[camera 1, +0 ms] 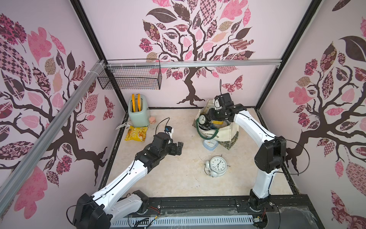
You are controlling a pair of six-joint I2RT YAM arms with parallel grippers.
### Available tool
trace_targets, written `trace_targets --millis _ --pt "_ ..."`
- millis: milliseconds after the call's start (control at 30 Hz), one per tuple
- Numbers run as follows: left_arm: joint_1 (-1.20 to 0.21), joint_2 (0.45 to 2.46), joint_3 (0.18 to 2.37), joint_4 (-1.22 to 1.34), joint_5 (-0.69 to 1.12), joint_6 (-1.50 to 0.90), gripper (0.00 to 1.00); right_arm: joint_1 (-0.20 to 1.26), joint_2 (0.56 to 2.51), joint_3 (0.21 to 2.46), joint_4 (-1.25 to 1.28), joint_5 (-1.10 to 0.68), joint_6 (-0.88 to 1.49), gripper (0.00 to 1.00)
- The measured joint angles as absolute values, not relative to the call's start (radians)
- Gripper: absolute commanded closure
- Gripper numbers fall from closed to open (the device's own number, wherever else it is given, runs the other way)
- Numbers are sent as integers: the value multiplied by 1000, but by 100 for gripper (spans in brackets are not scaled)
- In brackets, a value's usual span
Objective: Put the alarm clock into the canvas bag
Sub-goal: Place the alarm at the canvas bag, then move the alarm to the center of the board.
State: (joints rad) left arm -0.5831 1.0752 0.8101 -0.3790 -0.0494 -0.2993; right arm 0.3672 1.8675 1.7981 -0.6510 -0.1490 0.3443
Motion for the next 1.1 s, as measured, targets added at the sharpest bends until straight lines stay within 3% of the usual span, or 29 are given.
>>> trace_targets --millis 167,400,833,1100 --pt "-623 1097 810 -379 18 -274 2 367 1738 1727 -619 -130 365 26" --pt "-781 1150 815 -402 67 -216 2 367 1489 1527 -543 -122 415 1" --pt "-1042 1431 954 -487 65 -162 2 364 1034 1042 -618 -97 509 0" --pt "-1058 1545 959 -472 8 -273 2 363 958 772 -620 -135 578 0"
